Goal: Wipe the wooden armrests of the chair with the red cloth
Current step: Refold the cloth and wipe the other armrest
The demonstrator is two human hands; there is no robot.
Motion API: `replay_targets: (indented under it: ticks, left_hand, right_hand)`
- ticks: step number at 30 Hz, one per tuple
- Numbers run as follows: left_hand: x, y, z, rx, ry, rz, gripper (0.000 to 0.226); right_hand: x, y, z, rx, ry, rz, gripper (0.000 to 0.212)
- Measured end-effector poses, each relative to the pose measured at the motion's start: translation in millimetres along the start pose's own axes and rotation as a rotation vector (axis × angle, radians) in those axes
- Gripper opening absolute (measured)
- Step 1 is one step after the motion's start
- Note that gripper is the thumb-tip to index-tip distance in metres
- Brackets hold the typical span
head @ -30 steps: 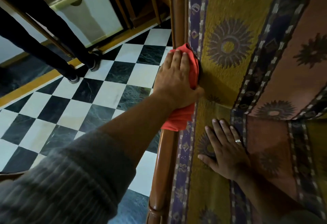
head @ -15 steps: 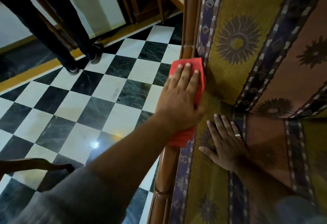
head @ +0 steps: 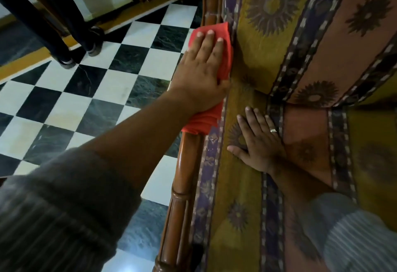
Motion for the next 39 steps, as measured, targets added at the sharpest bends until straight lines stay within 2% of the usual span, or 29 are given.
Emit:
replay_targets:
  ticks: [5, 13, 18, 22, 26, 29, 34, 36, 38, 39]
  left_hand:
    - [-18.0, 2.3, 54.3, 0.023, 0.005, 0.027, 0.080]
    - [-42.1, 28.0, 209.0, -0.018, 0.020, 0.172, 0.072]
    - [-41.8, 27.1, 204.5, 0.022, 0.059, 0.087, 0.080]
    - [-39.4, 21.7, 181.2, 0.076, 0.001, 0.024, 0.080]
    - [-37.6, 26.2, 199.1, 0.032, 0.046, 0.104, 0.072]
    - [-40.5, 33.3, 234.5, 0.009, 0.026, 0.205, 0.072]
    - [-47.8, 31.4, 269.5, 0.040, 0.019, 0.318, 0.070]
    - [-40.0, 27.2, 273.7, 0.040, -0.108, 0.515, 0.076]
    - [-15.6, 25.8, 281.0, -0.002, -0.446, 0.751, 0.082]
    - [-2.9, 26.7, 286.3, -0.007, -0.651, 0.855, 0.081]
  right_hand:
    - [3.2, -8.7, 1.9, 0.042, 0.018, -0.032, 0.100]
    - [10.6, -6.4, 13.2, 0.056, 0.061, -0.072, 0.090]
    - [21.6, -4.9, 31.2, 0.023, 0.112, -0.062, 0.086]
    - [31.5, -3.0, 46.5, -0.001, 0.122, -0.049, 0.085]
    - [35.3, 8.0, 58.4, -0.003, 0.133, -0.032, 0.086]
    - [46.4, 11.4, 77.7, 0.067, 0.163, -0.040, 0.084]
    - [79.4, -6.1, 118.1, 0.241, 0.305, -0.218, 0.080]
    - [94.9, -21.9, 119.7, 0.361, 0.438, -0.490, 0.074]
    - [115.0, -55.2, 115.8, 0.332, 0.610, -0.899, 0.077]
    - [126.1, -73.8, 115.8, 0.275, 0.690, -1.108, 0.088]
Point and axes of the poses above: each hand's wrist, its own z-axis away from the middle knuckle, its own y-axis out of the palm, x = y × z, the point moved 5 cm from there along -z, towards the middle knuckle, and after that the axes turned 7 degrees about z, right-handed, at the moved point
